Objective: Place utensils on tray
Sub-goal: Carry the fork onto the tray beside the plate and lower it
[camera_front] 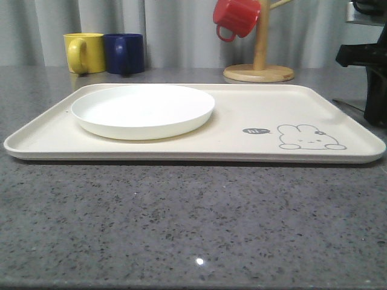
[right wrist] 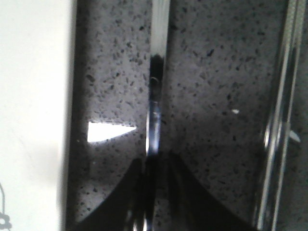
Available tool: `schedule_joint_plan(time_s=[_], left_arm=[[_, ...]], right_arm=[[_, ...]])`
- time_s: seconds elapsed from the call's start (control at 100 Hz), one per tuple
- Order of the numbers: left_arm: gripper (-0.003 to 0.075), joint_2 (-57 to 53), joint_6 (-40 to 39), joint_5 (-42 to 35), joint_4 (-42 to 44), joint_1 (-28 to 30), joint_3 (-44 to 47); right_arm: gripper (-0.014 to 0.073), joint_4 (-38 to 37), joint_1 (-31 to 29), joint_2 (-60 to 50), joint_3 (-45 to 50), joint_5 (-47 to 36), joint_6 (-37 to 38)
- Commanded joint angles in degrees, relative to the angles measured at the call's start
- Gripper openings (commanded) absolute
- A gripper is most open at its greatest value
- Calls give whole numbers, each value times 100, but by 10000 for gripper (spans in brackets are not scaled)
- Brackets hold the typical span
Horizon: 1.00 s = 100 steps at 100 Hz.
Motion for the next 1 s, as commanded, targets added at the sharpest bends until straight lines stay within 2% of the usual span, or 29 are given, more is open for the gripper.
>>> schedule_joint_plan(time_s=[0.0,0.07,0.24,0.39,0.58,0.79,0.99], left_arm=[[-18,-1,-50,-451,2,-51,-159],[-18,-1,-50,-451,2,-51,-159],[-18,-1,-50,-451,2,-51,-159],[-18,-1,-50,-451,2,-51,-159],[-18,-1,-50,-451,2,-51,-159],[-18,-1,-50,-451,2,-51,-159],[-18,-1,-50,-451,2,-51,-159]], right_arm=[[-24,5,1,-215,-155,-6,-62],[-72,5,1,-227,-229,50,-57],[-64,5,7,-340,-671,389,143],[-57,5,206,-676,-897,460,633],[-57,-264,1009,-906,-898,283,1655],[-57,-1251,2180,-708,-891,-184,3108],[-56,-1570,2700,-316,-896,-536,3899]])
